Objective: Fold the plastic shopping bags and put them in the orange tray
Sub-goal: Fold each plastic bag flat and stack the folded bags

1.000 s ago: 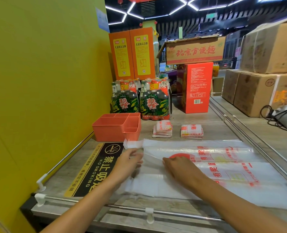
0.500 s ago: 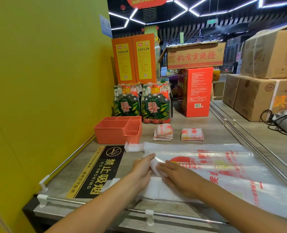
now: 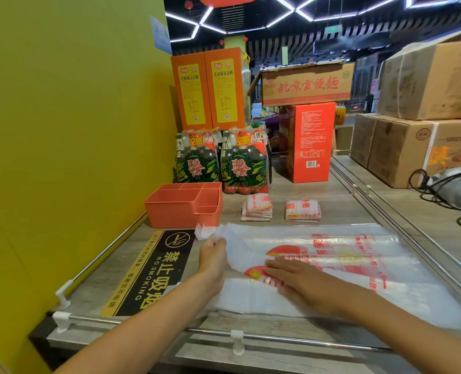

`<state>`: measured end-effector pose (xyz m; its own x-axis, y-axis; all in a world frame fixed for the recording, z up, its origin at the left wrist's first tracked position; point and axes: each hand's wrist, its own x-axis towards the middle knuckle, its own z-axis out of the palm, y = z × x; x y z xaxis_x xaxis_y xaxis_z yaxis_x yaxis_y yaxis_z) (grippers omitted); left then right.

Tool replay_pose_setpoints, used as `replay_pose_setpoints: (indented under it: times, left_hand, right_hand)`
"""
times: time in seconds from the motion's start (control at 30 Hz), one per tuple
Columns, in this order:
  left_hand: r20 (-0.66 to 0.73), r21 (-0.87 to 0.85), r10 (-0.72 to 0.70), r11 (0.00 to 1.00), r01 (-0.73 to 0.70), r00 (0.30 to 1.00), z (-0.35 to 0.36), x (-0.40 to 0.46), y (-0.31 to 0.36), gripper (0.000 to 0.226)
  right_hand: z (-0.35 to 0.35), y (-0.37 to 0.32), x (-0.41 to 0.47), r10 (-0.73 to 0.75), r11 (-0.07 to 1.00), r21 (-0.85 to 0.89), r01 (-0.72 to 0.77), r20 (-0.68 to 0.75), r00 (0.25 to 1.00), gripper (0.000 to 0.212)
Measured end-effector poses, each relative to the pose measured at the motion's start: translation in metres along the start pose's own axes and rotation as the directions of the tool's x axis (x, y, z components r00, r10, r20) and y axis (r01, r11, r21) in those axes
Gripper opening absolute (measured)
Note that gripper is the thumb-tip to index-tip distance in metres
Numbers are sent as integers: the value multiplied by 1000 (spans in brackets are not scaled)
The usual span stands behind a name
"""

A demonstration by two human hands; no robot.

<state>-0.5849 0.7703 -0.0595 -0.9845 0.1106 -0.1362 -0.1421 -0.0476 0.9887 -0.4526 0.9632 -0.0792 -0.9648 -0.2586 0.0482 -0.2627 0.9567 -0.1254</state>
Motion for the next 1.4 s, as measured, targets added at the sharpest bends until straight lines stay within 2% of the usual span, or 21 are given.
replay_pose_setpoints:
  times: [0.17, 0.2, 0.27, 0.3, 0.47, 0.53, 0.63, 0.7, 0.83, 0.93, 1.03, 1.13, 1.23, 1.4]
  left_hand:
    - [79, 123, 63, 990, -73, 995, 2, 2, 1, 22]
    - [97, 145, 91, 984, -105, 991, 3, 1, 1, 19]
    - [142, 181, 149, 968, -174, 979, 4, 0, 1, 17]
    - [177, 207, 182, 954, -217, 967, 5, -3, 2, 16]
    - [333, 317, 275, 868, -382, 902, 10, -5, -4, 30]
    - [388, 347, 291, 833, -431, 875, 15, -3, -6, 38]
    - [487, 389, 325, 750, -535, 810, 20, -6, -4, 63]
    - [481, 396, 318, 753, -526, 817, 21, -5, -6, 72]
    - [335, 387, 278, 831, -401, 900, 19, 8, -12, 75]
    - [200, 312, 189, 918, -246, 961, 17, 25, -20, 71]
    - [138, 181, 116, 974, -140, 984, 18, 35, -25, 69]
    - [134, 205, 155, 962, -180, 979, 20, 35, -28, 69]
    - [195, 291, 207, 921, -258, 959, 21, 32, -30, 70]
    - [240, 228, 227, 932, -282, 944, 24, 30, -31, 64]
  right_hand:
    - [-5, 16, 16, -26, 998, 56, 25, 18, 1000, 83]
    - [-6, 20, 21, -32, 998, 60, 31, 14, 999, 78]
    - [-5, 27, 25, -21, 996, 87, 18, 36, 999, 51]
    - [-2, 29, 26, -21, 993, 115, 17, 38, 999, 45]
    - [10, 31, 26, 45, 959, 278, -50, 24, 999, 43]
    - [9, 29, 25, 50, 963, 265, -53, 16, 999, 44]
    - [5, 23, 24, 46, 964, 262, -48, 15, 999, 44]
    - [5, 22, 23, 54, 962, 269, -57, 19, 998, 45]
    - [6, 21, 23, 70, 952, 297, -77, 32, 997, 44]
    - [4, 21, 24, 65, 954, 291, -73, 36, 997, 44]
    - [5, 21, 24, 67, 950, 302, -77, 44, 997, 44]
    - [5, 20, 25, 75, 948, 307, -86, 49, 996, 45]
    - [3, 18, 25, 80, 952, 292, -88, 40, 996, 45]
    - [7, 19, 28, 85, 956, 277, -94, 43, 995, 45]
